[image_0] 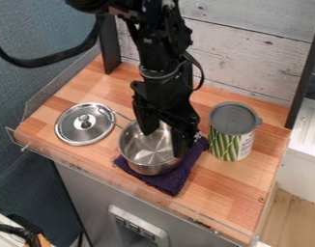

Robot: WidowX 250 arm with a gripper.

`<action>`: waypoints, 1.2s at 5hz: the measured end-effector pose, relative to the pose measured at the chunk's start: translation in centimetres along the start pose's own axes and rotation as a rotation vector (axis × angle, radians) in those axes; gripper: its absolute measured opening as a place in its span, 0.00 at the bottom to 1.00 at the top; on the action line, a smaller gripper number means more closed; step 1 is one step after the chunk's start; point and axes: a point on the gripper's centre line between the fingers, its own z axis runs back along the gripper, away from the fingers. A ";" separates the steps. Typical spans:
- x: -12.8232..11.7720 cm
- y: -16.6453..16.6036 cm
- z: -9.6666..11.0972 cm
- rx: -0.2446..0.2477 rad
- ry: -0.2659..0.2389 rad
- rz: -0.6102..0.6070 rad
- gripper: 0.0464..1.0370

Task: Pushed the can to the back of the table

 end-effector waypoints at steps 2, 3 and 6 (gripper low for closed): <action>0.8 -3.7 -0.4 0.016 0.010 -0.096 0.96; 1.9 -6.7 0.2 0.017 -0.020 -0.154 0.96; 6.6 -8.0 -5.3 -0.081 0.049 -0.152 0.96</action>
